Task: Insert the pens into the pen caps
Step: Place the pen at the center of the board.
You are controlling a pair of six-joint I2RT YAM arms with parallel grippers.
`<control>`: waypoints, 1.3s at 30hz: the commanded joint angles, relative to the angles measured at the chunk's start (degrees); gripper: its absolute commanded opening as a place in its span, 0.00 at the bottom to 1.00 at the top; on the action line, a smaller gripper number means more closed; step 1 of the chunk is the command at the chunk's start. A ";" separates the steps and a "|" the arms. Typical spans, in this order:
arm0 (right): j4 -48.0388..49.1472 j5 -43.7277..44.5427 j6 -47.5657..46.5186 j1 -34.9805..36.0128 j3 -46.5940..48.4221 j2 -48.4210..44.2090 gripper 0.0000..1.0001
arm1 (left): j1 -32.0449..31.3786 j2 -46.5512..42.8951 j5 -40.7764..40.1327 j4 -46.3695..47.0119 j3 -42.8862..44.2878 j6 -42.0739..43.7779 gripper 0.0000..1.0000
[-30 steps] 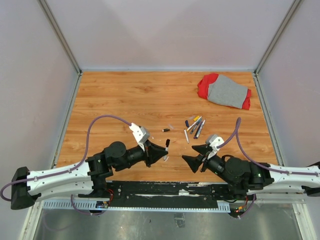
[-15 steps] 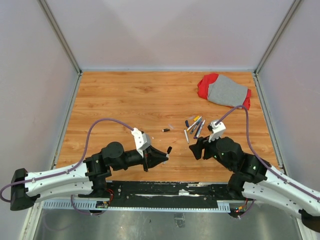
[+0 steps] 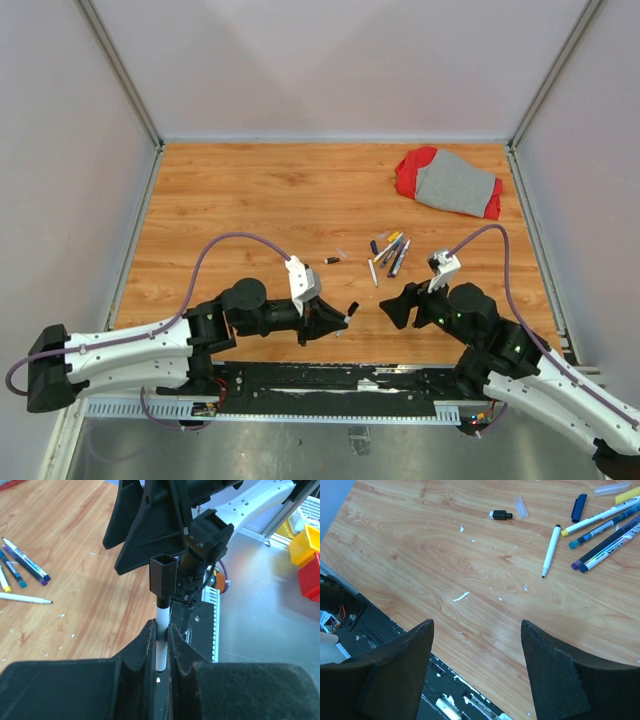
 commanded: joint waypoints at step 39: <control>-8.21 2.81 1.52 -0.61 -0.81 3.98 0.82 | 40.82 41.76 -27.65 -41.06 28.81 -0.37 0.01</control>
